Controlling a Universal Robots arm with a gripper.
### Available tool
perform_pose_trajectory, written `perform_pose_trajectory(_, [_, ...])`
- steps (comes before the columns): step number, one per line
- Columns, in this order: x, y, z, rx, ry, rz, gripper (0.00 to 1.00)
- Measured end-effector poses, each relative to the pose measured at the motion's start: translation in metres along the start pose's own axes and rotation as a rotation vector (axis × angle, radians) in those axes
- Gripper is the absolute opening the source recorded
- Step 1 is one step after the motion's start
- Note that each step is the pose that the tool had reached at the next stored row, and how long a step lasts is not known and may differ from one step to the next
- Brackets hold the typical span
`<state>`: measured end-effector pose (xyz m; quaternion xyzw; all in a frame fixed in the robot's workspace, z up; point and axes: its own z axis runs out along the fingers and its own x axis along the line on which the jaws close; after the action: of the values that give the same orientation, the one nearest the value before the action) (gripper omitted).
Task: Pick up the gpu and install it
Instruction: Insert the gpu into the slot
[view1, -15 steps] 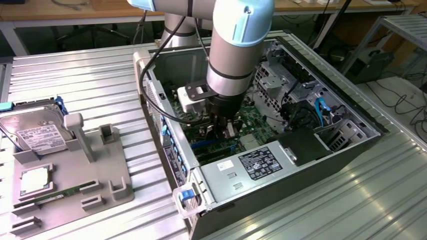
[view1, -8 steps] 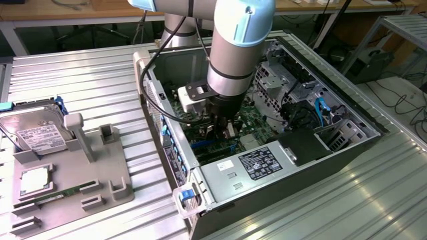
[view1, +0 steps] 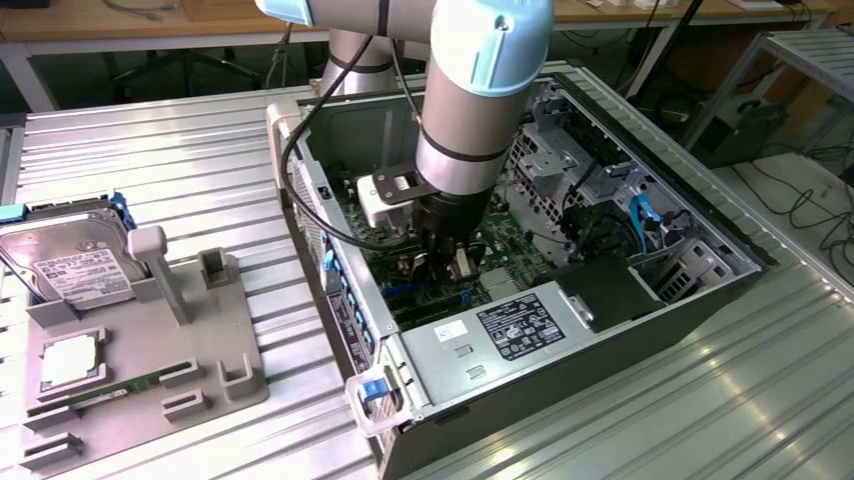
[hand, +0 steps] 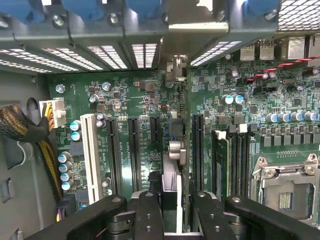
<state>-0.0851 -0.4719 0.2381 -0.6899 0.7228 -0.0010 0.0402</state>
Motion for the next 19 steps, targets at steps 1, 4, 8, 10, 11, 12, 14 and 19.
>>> perform_pose_trajectory(1, [0.0,0.0,0.0,0.0,0.0001,0.0,0.28])
perform_pose_trajectory(4, [0.0001,0.0,0.0004,0.0001,-0.0001,0.0,0.28])
perform_pose_trajectory(8, [0.0001,0.0001,0.0025,0.0001,-0.0003,0.0,0.28])
perform_pose_trajectory(10, [0.0002,0.0002,0.0026,0.0,-0.0001,0.0,0.28])
perform_pose_trajectory(11, [0.0002,0.0002,0.0027,0.0,-0.0001,0.0,0.28])
perform_pose_trajectory(12, [-0.0001,0.0002,0.0028,0.0001,-0.0004,-0.001,0.28])
perform_pose_trajectory(14, [-0.0011,0.0003,0.0029,-0.0001,-0.0006,-0.004,0.28])
perform_pose_trajectory(19, [-0.0021,0.0003,0.0033,-0.0005,-0.0008,-0.01,0.28])
